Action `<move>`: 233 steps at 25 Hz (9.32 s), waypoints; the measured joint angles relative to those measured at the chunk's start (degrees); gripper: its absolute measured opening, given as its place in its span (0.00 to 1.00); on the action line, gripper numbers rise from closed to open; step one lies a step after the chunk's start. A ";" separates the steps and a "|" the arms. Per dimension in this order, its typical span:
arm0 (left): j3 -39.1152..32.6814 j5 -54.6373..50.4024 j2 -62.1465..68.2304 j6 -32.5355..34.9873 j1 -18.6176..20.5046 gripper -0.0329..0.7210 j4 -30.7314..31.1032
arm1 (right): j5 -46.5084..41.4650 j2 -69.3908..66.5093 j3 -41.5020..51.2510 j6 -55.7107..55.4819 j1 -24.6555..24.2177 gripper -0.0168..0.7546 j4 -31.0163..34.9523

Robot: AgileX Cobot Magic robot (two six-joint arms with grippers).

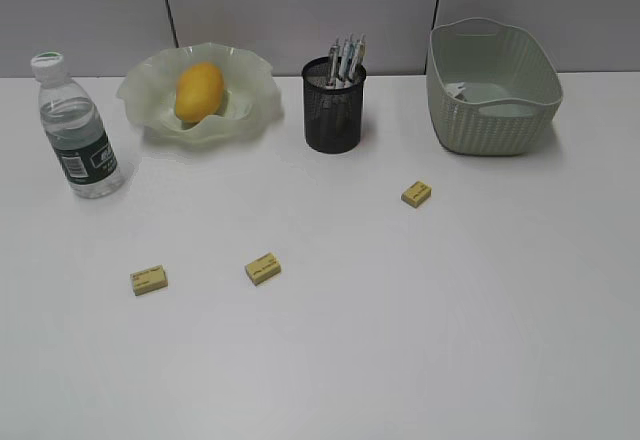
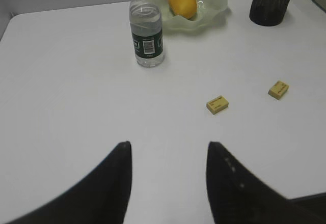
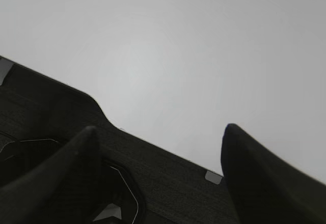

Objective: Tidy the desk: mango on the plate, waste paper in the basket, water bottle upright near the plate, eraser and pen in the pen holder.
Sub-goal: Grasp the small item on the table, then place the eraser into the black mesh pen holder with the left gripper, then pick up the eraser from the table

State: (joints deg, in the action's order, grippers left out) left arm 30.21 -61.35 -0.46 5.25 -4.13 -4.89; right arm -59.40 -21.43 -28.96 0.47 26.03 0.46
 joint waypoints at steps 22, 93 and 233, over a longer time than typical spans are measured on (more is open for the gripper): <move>7.38 11.05 32.14 6.81 0.00 0.53 -9.59 | -0.11 0.00 0.00 -0.03 0.00 0.78 -0.46; 34.44 17.24 113.37 16.21 -20.46 0.63 6.46 | -0.11 0.00 0.00 -0.47 0.00 0.78 -0.46; 76.65 -8.19 110.09 -0.94 -26.17 0.67 5.61 | -0.11 0.00 0.00 -1.05 0.00 0.78 -1.30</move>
State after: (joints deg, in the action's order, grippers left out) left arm 106.86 -69.54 109.63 4.31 -30.31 0.72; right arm -59.51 -21.43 -28.96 -0.58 26.03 -0.84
